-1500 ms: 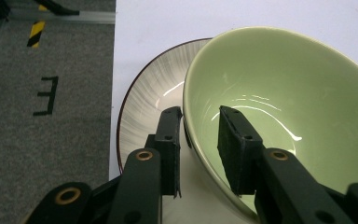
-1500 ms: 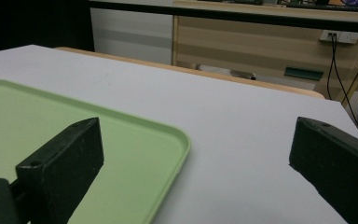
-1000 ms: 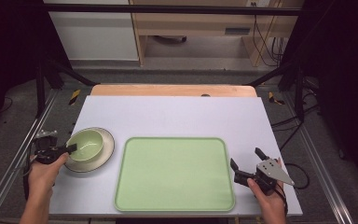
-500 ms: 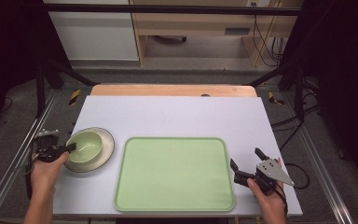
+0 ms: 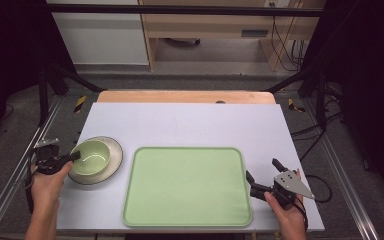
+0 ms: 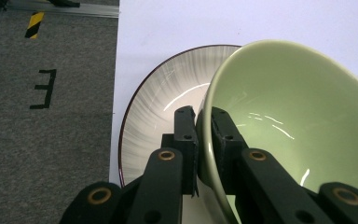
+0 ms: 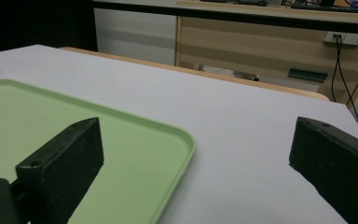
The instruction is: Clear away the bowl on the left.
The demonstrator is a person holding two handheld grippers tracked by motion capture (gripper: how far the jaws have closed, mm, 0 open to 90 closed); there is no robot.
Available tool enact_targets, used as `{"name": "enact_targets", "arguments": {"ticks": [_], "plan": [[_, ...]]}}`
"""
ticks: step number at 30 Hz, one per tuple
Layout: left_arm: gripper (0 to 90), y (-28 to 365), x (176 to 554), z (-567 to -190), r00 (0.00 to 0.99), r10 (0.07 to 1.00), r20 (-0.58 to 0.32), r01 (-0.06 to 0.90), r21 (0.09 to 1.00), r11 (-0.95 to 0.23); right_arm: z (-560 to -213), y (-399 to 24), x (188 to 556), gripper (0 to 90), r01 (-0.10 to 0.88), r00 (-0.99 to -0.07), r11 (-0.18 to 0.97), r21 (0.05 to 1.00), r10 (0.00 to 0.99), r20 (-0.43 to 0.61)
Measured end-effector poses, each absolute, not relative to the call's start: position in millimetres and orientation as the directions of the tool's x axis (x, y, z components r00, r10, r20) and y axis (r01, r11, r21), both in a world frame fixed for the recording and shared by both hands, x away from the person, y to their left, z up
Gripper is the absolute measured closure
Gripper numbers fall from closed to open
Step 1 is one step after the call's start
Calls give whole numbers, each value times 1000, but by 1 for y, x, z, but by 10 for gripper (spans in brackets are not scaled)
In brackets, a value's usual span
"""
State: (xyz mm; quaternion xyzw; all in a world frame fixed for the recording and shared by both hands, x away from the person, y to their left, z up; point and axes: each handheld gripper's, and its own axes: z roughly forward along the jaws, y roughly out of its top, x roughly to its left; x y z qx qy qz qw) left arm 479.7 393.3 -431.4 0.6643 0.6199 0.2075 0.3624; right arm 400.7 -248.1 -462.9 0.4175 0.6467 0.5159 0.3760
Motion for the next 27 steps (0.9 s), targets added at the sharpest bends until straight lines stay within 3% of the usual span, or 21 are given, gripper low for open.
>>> {"name": "enact_targets", "arguments": {"ticks": [27], "plan": [[824, 374, 475, -409, 242, 931, -274, 624, 779, 67, -462, -250, 399, 31, 150, -361, 104, 983, 932, -44]]}}
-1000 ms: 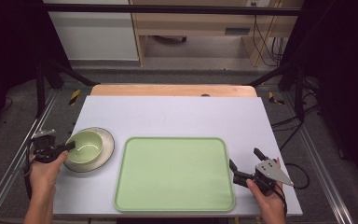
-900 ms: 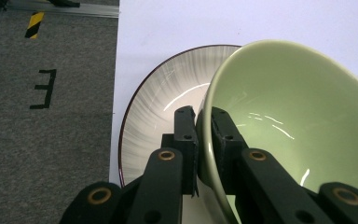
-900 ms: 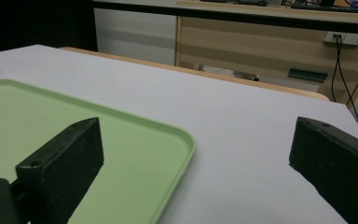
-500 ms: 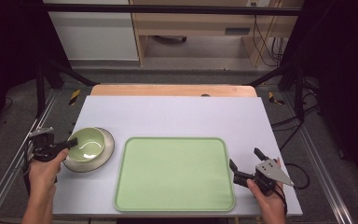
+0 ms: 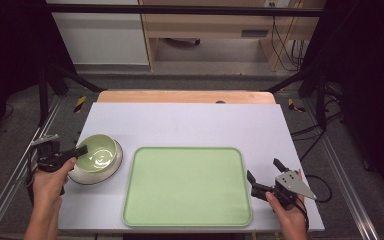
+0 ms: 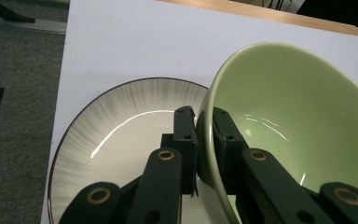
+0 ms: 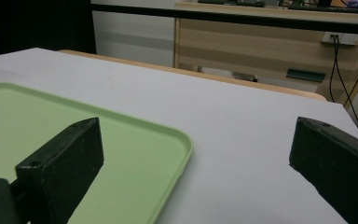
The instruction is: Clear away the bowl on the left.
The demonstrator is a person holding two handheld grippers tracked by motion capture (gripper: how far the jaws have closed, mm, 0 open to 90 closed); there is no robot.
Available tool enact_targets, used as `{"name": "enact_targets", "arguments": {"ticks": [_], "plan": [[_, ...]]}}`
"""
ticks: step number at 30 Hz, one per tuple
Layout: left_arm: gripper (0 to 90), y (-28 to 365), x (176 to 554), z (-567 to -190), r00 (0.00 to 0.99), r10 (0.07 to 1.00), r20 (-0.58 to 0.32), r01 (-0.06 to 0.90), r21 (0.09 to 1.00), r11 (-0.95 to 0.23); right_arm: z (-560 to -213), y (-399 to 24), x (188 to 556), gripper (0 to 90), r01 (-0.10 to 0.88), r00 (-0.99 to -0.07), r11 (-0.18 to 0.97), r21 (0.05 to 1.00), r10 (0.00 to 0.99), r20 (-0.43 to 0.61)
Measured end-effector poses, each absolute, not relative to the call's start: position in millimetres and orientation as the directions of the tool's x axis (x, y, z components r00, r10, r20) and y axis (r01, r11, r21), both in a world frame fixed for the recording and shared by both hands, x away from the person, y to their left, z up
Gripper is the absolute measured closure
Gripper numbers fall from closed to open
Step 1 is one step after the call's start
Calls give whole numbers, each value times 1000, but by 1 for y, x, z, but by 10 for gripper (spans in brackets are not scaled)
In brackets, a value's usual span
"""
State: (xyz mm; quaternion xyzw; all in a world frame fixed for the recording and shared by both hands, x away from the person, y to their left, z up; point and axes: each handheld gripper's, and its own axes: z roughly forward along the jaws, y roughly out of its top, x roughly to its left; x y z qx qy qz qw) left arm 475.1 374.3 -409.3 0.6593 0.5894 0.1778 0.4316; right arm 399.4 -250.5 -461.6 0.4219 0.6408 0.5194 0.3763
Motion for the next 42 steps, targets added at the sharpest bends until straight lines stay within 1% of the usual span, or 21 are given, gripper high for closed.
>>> {"name": "enact_targets", "arguments": {"ticks": [4, 6, 23, 30, 42], "plan": [[823, 371, 475, -407, 254, 926, -279, 618, 784, 67, -462, -252, 400, 23, 146, -354, 104, 984, 934, -46], [823, 368, 474, -405, 259, 923, -284, 613, 787, 70, -462, -254, 400, 18, 147, -333, 92, 985, 942, -38], [822, 359, 472, -396, 310, 899, -309, 593, 802, 71, -461, -254, 399, 24, 139, -337, 102, 985, 940, -49], [822, 354, 472, -394, 321, 898, -301, 592, 804, 58, -461, -256, 399, 25, 139, -335, 100, 985, 941, -48], [822, 330, 469, -384, 386, 876, -288, 574, 819, 17, -460, -255, 398, 24, 137, -334, 99, 986, 941, -48]]}}
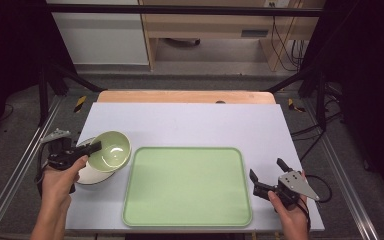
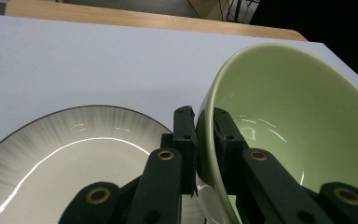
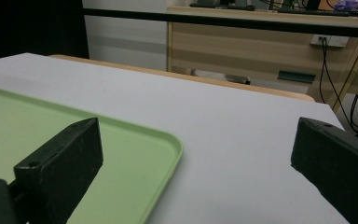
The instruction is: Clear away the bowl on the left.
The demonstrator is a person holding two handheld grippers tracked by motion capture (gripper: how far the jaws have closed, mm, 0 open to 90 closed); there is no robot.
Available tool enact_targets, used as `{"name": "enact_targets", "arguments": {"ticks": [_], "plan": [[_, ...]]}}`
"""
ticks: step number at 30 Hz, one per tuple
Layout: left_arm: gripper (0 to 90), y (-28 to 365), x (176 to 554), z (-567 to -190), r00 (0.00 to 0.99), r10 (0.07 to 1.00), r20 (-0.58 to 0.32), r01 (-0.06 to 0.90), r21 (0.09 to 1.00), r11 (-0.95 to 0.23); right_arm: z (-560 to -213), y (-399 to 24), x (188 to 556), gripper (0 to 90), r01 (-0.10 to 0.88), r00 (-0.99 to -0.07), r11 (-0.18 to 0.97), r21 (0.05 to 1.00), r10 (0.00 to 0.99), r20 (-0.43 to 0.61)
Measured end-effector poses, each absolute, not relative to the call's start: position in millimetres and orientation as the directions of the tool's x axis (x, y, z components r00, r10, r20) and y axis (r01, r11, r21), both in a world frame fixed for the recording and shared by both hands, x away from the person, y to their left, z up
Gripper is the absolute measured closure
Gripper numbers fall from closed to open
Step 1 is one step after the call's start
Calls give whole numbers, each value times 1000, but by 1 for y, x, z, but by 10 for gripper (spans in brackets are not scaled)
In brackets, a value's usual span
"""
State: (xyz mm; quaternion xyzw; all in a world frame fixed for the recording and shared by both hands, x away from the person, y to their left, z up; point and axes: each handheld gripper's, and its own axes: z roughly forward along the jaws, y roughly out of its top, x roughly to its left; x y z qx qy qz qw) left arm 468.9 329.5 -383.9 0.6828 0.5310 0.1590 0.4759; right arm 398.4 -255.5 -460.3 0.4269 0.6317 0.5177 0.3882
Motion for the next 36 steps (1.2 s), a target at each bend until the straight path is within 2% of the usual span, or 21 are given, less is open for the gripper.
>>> {"name": "enact_targets", "arguments": {"ticks": [13, 17, 27, 31, 36], "plan": [[823, 300, 469, -384, 459, 836, -301, 578, 816, -23, -460, -256, 398, 24, 135, -331, 93, 986, 942, -43], [822, 289, 469, -383, 472, 841, -265, 575, 816, -65, -461, -256, 399, 23, 141, -332, 96, 985, 942, -44], [822, 269, 468, -386, 511, 815, -273, 575, 814, -88, -461, -256, 399, 23, 140, -333, 95, 985, 942, -44], [822, 262, 468, -389, 530, 787, -317, 587, 806, -70, -461, -256, 399, 23, 143, -333, 96, 985, 942, -43], [822, 254, 468, -392, 538, 790, -295, 588, 802, -101, -461, -255, 399, 24, 140, -337, 103, 985, 940, -50]]}}
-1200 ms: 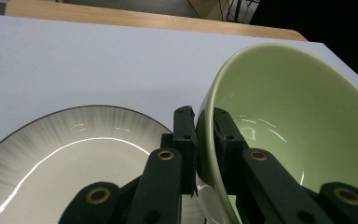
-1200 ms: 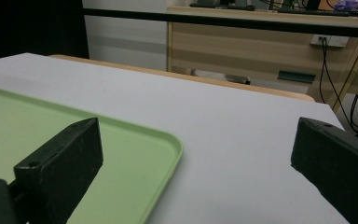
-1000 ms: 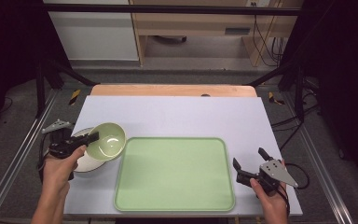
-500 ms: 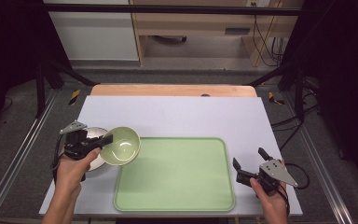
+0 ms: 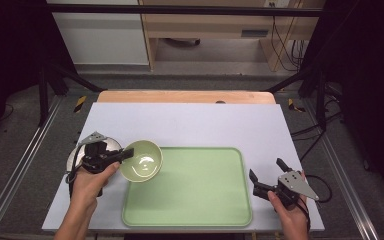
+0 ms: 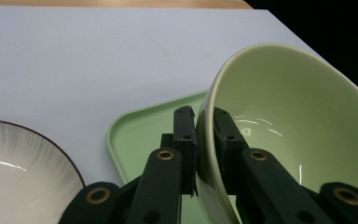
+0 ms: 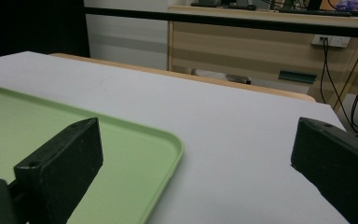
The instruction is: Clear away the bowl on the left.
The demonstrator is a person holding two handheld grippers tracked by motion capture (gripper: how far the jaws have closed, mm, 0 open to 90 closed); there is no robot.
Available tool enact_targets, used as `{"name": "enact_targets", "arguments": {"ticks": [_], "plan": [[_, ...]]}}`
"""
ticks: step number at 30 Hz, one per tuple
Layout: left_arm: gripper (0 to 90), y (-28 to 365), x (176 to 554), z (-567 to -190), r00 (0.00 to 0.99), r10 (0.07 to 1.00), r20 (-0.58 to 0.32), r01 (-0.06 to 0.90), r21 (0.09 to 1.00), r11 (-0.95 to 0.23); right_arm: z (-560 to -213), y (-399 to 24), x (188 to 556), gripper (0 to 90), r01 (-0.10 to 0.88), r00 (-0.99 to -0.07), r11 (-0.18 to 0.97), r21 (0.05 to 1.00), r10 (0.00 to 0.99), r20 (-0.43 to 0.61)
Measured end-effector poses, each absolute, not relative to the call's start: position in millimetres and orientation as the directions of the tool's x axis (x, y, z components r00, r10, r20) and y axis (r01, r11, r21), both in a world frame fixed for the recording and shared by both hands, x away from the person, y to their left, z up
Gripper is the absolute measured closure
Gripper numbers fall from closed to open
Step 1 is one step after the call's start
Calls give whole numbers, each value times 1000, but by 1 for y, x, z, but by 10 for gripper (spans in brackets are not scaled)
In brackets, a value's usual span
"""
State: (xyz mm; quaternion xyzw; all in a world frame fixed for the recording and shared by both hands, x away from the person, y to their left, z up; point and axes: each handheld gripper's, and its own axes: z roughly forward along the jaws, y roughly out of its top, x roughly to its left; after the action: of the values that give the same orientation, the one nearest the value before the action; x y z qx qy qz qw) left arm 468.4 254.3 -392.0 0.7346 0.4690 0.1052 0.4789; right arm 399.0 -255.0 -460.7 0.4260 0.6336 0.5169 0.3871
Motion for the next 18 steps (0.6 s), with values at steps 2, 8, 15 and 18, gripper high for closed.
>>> {"name": "enact_targets", "arguments": {"ticks": [2, 8, 15, 18], "plan": [[822, 251, 468, -393, 541, 787, -295, 589, 801, -104, -461, -255, 399, 24, 140, -337, 102, 985, 940, -50], [822, 239, 468, -398, 566, 765, -308, 597, 792, -123, -461, -255, 399, 24, 142, -336, 101, 985, 941, -48], [822, 229, 468, -405, 572, 764, -299, 605, 783, -146, -461, -255, 399, 24, 141, -336, 101, 985, 940, -48], [822, 224, 468, -408, 576, 764, -290, 606, 779, -161, -461, -255, 399, 24, 142, -336, 102, 985, 941, -48]]}}
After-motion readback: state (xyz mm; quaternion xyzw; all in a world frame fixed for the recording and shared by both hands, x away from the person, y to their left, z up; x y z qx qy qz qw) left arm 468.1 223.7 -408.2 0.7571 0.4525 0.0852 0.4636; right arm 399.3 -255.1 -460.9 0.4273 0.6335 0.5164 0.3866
